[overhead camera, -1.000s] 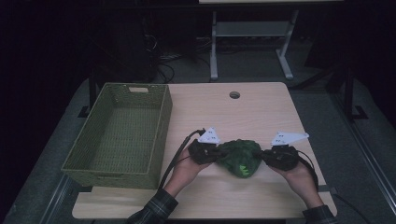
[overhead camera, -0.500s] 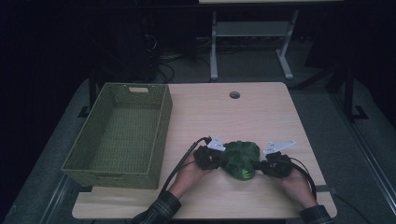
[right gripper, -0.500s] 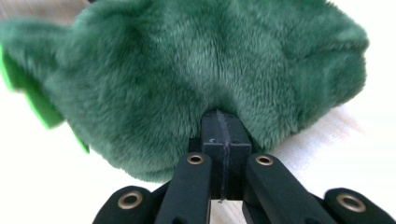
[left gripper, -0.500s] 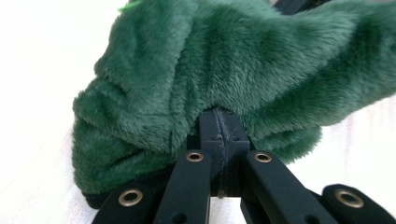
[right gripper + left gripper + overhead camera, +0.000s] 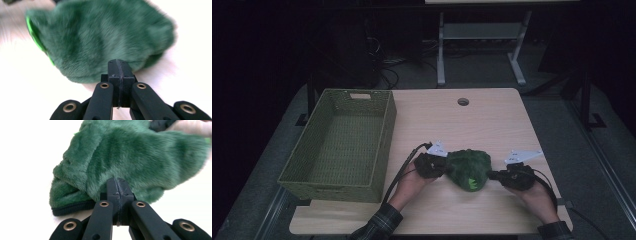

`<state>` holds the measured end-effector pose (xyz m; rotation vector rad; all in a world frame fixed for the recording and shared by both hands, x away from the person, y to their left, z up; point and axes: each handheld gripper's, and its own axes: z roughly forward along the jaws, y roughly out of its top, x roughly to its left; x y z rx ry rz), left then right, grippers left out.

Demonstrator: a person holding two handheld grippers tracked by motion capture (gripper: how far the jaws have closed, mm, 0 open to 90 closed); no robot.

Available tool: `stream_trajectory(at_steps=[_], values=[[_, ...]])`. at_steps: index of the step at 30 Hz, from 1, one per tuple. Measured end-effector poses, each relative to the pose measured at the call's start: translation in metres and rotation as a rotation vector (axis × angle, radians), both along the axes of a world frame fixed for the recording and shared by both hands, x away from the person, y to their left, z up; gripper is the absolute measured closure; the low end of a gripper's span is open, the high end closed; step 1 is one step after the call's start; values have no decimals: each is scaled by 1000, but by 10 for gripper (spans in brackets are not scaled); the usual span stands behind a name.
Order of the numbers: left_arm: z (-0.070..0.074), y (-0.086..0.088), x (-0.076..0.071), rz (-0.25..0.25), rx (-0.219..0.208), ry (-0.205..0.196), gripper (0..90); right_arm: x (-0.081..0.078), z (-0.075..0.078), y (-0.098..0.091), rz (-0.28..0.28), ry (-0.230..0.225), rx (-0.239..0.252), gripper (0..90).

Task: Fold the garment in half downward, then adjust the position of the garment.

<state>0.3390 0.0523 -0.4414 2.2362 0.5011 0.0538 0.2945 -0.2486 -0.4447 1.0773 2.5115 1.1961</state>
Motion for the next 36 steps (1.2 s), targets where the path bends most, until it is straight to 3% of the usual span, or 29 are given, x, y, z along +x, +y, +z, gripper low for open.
stream_trajectory(at_steps=[7,18,20,22,24,25,36], values=[[12,3,-18,-32,-22,2,896,15,11,-21,-72,-38,24,900],[4,-17,-40,-118,-33,49,895,66,14,-6,-93,-41,31,900],[2,-22,-44,-140,-33,56,895,75,12,-2,-86,-36,45,900],[0,-28,-47,-155,-32,63,895,85,10,4,-82,-33,21,900],[-3,-33,-48,-163,-34,66,895,93,7,9,-71,-19,41,900],[-4,-35,-48,-166,-37,68,895,96,5,12,-66,-14,20,900],[-18,-48,-44,-166,-5,59,895,104,-7,29,22,49,26,900]])
